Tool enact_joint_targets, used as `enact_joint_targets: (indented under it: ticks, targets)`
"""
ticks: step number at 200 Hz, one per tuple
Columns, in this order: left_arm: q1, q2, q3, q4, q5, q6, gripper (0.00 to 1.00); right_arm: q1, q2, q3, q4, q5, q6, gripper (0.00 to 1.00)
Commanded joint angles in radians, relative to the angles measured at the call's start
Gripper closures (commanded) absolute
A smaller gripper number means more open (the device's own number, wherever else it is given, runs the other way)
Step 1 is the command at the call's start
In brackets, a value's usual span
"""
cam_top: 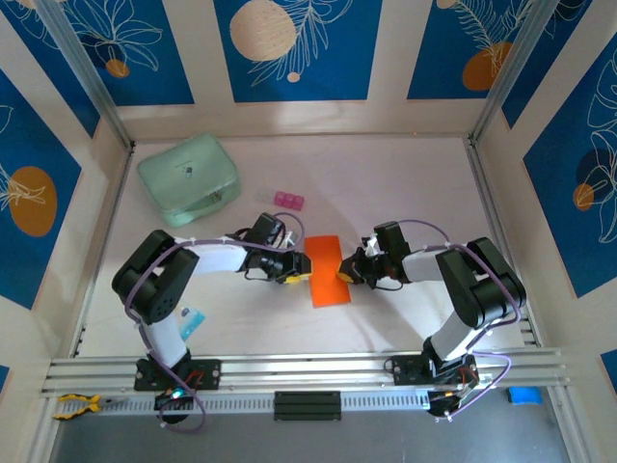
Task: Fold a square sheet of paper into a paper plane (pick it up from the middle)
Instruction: Third fold the triangle at the center of the table.
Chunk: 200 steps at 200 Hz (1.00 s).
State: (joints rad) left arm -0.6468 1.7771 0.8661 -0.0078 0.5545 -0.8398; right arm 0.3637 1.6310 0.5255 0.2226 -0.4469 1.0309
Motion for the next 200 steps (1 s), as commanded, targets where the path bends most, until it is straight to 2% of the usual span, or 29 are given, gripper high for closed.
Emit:
enact_joint_targets:
  ticks: [1,31,77,200]
  targets:
    - [-0.015,0.022,0.020,0.043,0.029,-0.017,0.59,0.031,0.033,-0.028,-0.053,0.044,0.023,0.98]
    - [-0.022,0.034,0.025,0.059,0.033,-0.023,0.64,0.031,0.028,-0.027,-0.065,0.052,0.016,0.98]
    - [-0.028,0.042,0.032,0.051,0.006,-0.031,0.65,0.031,0.023,-0.025,-0.076,0.054,0.008,0.98]
    - [-0.028,0.059,0.040,0.094,0.020,-0.067,0.72,0.027,0.008,-0.032,-0.087,0.061,-0.002,0.98]
